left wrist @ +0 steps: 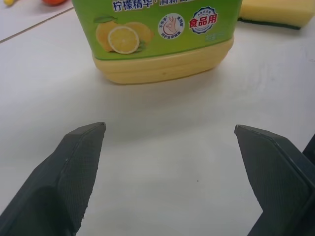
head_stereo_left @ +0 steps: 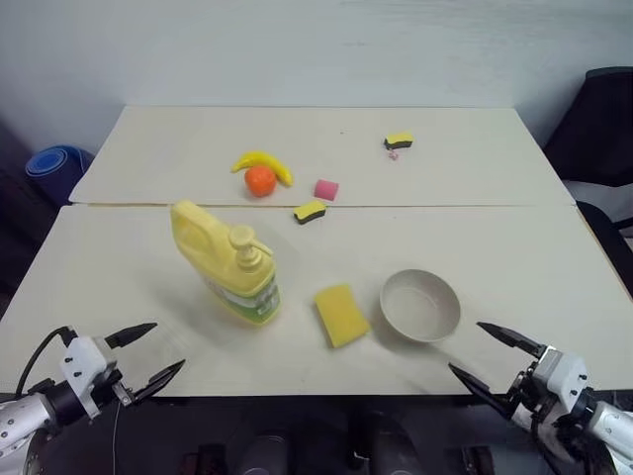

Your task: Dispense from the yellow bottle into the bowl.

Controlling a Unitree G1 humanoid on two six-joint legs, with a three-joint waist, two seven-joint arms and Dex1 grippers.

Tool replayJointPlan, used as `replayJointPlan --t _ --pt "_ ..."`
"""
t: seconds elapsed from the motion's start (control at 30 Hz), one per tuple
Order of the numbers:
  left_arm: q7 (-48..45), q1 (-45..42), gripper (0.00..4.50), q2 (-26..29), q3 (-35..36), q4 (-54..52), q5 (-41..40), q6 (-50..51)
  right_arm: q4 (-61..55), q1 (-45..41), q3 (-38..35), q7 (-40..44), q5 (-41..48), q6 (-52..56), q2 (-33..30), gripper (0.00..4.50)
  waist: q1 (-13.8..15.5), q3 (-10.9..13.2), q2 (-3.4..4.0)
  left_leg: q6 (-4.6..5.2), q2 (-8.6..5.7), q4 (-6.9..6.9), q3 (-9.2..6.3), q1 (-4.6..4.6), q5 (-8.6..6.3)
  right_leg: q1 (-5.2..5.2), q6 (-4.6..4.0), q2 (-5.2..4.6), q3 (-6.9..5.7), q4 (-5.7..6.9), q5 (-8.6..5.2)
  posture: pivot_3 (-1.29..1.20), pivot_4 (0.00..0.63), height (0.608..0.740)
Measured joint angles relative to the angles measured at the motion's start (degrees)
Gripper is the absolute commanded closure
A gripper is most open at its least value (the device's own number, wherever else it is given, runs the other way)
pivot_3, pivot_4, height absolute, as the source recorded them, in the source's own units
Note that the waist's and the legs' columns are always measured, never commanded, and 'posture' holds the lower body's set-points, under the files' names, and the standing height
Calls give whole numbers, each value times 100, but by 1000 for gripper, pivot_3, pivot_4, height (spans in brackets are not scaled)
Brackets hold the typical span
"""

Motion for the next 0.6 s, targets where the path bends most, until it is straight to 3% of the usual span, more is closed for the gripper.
replayJointPlan --t 0.2,0.37,0.47,0.6 --pt "-321 175 21 22 -46 -482 -730 922 -1198 -338 472 -436 121 1411 -341 0 -28 0 0 -2 1 0 4 2 -1 0 -1 0 10 7 0 0 150 740" --pt "-739 72 21 301 29 -960 -1306 1463 -2512 -2302 1711 -1191 25 4150 -996 0 -12 -13 -1 2 6 0 0 0 17 -40 -24 0 3 20 -5 0 150 740" --pt "-998 17 21 338 -64 -979 -1377 1576 -2528 -3765 2752 -1501 -305 5521 -897 0 -19 -15 -6 -43 4 1 0 -20 46 -57 -19 1 -6 19 -1 0 150 740" --pt "-1134 -82 21 338 -138 -990 -1360 1540 -2467 -4867 3440 -1856 -429 6849 -476 0 -7 -26 -25 -40 1 1 -7 -31 44 -56 -20 0 -15 6 -1 0 150 740"
